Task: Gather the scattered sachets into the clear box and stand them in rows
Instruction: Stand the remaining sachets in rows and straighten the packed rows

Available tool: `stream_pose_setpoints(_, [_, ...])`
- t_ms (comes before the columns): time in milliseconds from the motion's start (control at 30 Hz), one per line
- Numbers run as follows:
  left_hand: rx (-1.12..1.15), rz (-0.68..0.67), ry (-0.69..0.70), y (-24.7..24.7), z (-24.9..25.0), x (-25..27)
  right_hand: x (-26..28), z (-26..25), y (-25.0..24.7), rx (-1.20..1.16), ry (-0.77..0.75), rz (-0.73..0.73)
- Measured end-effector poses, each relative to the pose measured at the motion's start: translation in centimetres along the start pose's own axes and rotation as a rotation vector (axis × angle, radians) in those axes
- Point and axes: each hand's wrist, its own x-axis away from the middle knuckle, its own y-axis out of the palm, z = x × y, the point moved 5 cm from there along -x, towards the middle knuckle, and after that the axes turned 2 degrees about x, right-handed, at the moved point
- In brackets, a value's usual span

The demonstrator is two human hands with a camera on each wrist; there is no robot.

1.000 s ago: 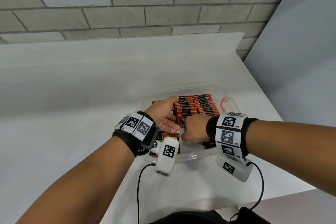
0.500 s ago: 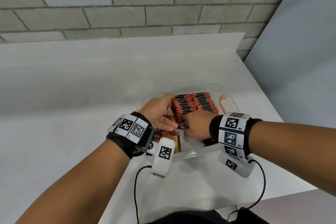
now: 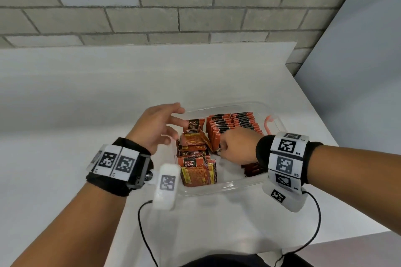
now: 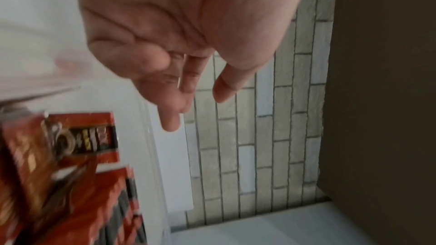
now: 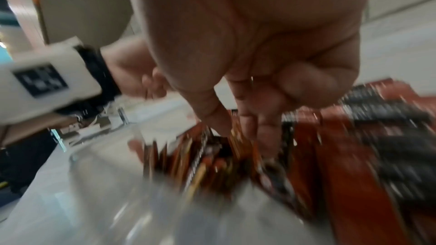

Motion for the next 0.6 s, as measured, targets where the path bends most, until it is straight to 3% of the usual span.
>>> stream_pose_setpoints(100, [-0.088,0.137,0.046,-3.0,0.0,-0.9,0.0,-1.1,-2.2,-0.14,-0.056,0.084])
stream_pose_setpoints(167, [-0.23,0.188,0.035,-4.0,-0.7,-1.3,-0.3,-1.9,-2.2,-0.218,-0.042,0.024])
stream_pose_setpoints(300, [-0.359,0.063,-0.062,-2.9,-3.5,-1.4,-0.7,-3.4,-0.2,-0.101,-0.081,-0.092])
stream_pose_setpoints(600, [-0.217,0.01,-0.088,-2.6,-4.4,-1.5,-1.5,-5.9,1.5,0.063,-0.175,-0.149])
